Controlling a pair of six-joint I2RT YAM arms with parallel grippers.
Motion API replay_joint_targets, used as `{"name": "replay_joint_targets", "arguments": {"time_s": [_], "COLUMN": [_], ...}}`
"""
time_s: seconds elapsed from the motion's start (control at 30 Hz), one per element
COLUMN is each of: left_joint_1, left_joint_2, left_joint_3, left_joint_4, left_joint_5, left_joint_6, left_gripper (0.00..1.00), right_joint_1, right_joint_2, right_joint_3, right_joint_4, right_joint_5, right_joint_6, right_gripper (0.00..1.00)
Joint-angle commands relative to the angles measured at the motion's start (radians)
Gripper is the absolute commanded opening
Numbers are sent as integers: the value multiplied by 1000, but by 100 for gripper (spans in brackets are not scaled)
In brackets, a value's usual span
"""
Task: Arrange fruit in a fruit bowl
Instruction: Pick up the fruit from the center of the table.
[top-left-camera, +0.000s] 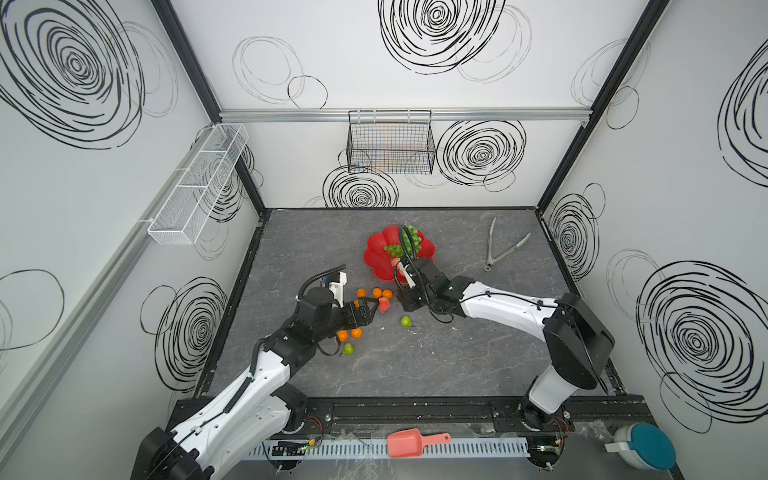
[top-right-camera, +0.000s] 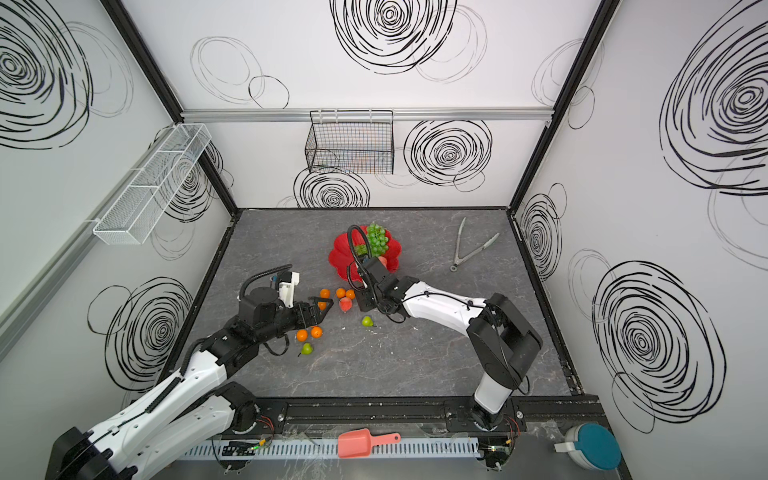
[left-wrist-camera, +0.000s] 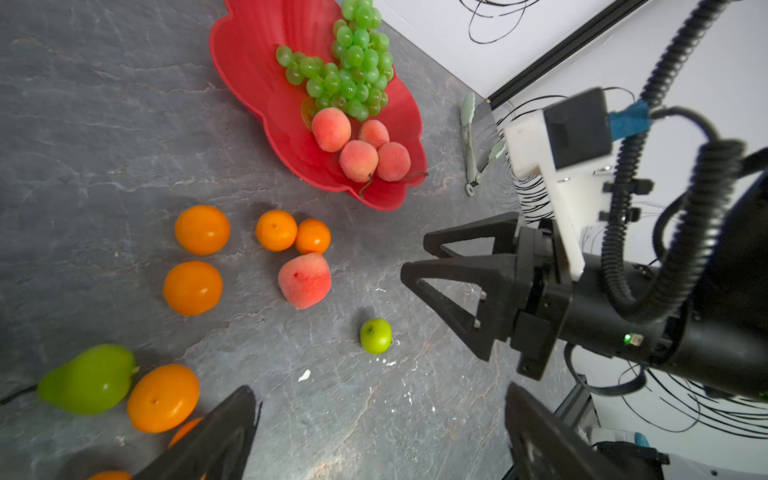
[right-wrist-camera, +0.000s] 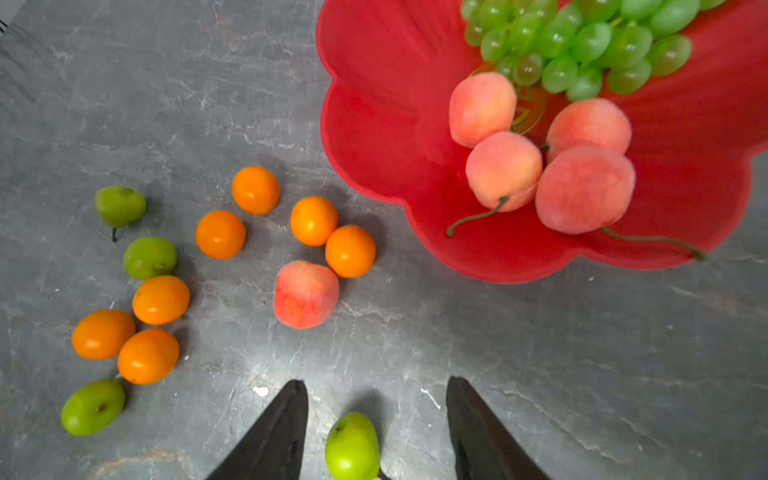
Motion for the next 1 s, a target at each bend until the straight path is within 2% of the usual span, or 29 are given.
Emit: {"name": "replay_joint_targets", "arguments": {"time_s": [0.0, 0.33, 0.67, 0.97], "left_joint_1": [-5, 23, 151, 203], "left_joint_2": [-39, -65, -58, -45], "left_joint_3": [-34, -82, -89, -86], "left_joint_4": [-11, -14, 0, -1], "left_joint_5": [-22, -9, 84, 107], "left_joint_6": [-24, -27, -8, 17], "left_gripper": [96, 96, 96, 96], "right_joint_1": [26, 73, 107, 106], "right_joint_2": [-35, 10, 120, 214], "right_joint_3": [-26, -28, 58, 148], "right_joint_4": [35, 61, 69, 53], "right_joint_5": [13, 34, 45, 27], "right_joint_6": [67, 216, 323, 335], "right_gripper": [58, 58, 62, 68]}}
